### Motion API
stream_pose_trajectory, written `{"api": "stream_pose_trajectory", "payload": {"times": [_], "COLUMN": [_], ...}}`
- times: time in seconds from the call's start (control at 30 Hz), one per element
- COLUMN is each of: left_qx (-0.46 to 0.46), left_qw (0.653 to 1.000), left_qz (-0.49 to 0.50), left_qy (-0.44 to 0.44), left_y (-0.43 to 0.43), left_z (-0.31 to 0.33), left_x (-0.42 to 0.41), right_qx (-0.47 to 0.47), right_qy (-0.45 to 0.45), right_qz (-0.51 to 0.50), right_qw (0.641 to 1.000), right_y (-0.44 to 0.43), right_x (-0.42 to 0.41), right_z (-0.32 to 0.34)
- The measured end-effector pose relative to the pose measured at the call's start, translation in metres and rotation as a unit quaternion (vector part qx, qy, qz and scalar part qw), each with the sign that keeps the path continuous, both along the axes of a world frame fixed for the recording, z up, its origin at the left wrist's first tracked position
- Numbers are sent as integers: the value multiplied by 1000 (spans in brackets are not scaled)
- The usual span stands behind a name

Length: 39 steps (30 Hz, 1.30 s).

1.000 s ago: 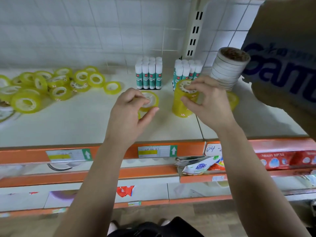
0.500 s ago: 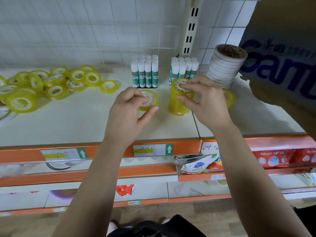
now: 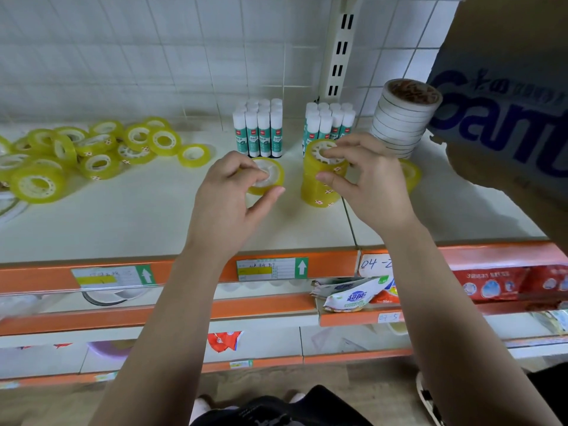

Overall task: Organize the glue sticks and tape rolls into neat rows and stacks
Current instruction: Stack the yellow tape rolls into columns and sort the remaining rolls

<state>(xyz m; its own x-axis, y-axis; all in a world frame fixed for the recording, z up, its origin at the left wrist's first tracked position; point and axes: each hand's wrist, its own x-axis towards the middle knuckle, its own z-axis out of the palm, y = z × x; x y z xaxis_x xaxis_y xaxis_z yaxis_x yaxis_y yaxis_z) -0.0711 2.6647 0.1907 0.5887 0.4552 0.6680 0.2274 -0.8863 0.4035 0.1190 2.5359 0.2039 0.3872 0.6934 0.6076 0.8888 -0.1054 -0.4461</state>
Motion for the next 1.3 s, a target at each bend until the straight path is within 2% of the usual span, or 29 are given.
{"api": "stream_pose_trajectory", "payload": {"times": [0.43,0.73,0.87,1.3], "left_qx": [-23,-9,13,27], "left_qw": [996,995,996,988], "left_qz": [-75,-96,-82,-94], "left_qy": [-42,28,28,117], "left_y": [-19,-18,-18,-9], "left_z": [27,19,21,29], "left_x": [54,89,88,83], "right_qx": [41,10,-3,-21], "right_qy": [0,39,35,31], "right_qz": [-11,16,21,13], "right_qw": [999,999,999,999], "right_y": [-44,-57,-56,-56], "right_x": [2,0,1,0], "right_z": [-13,-39,-41,-42]}}
